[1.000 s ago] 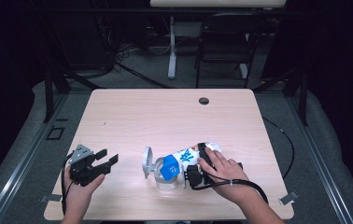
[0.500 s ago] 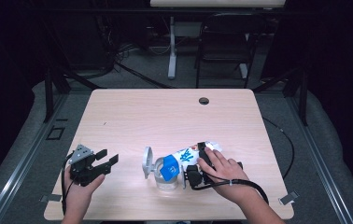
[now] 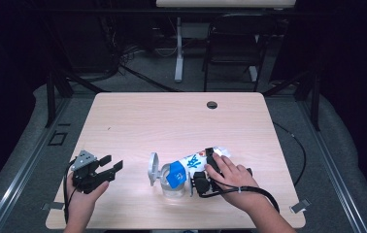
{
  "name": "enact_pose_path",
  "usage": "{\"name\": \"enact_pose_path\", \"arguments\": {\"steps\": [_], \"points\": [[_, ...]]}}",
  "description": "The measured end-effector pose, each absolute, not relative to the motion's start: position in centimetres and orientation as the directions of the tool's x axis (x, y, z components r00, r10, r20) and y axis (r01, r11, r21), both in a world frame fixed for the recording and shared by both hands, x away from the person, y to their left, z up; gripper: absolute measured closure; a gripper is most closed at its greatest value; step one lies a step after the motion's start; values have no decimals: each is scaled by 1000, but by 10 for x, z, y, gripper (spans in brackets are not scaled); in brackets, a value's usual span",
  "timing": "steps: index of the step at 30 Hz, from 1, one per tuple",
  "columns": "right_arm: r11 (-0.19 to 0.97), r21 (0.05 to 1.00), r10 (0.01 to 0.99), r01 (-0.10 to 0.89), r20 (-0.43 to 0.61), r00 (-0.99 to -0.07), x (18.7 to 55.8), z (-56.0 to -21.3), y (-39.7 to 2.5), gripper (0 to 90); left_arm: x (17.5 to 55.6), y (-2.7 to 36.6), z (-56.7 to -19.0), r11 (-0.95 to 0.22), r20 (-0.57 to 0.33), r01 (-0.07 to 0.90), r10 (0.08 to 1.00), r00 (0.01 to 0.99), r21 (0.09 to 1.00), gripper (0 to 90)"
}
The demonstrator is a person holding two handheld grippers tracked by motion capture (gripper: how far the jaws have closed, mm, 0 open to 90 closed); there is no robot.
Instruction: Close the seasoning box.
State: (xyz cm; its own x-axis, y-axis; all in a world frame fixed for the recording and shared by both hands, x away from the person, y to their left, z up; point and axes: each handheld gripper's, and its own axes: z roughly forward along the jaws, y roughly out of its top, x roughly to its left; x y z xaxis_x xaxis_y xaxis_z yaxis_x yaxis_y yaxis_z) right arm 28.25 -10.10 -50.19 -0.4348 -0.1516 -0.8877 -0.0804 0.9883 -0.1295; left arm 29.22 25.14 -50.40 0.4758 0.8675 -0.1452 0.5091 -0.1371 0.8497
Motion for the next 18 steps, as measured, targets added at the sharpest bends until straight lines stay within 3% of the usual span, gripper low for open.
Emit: {"name": "enact_pose_path", "arguments": {"steps": [18], "points": [[985, -153, -172, -80, -889, -424, 282, -501, -100, 407, 292, 251, -504, -137, -145, 509, 868, 476, 850, 458]]}}
